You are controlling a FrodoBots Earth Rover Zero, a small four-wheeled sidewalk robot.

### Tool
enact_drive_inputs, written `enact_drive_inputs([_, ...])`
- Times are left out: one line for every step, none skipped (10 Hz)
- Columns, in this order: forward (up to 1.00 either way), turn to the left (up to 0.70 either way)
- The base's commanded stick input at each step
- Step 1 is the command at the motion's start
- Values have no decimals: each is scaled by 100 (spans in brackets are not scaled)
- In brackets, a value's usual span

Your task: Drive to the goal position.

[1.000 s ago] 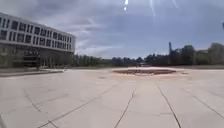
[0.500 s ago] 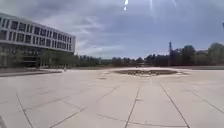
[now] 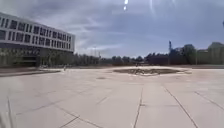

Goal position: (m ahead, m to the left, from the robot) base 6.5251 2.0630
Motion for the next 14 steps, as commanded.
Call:
enact_drive_inputs([50,0])
enact_drive_inputs([50,0])
enact_drive_inputs([50,0])
enact_drive_inputs([50,0])
enact_drive_inputs([50,0])
enact_drive_inputs([50,0])
enact_drive_inputs([50,0])
enact_drive_inputs([50,0])
enact_drive_inputs([50,3])
enact_drive_inputs([50,6])
enact_drive_inputs([50,3])
enact_drive_inputs([50,0])
enact_drive_inputs([50,0])
enact_drive_inputs([50,0])
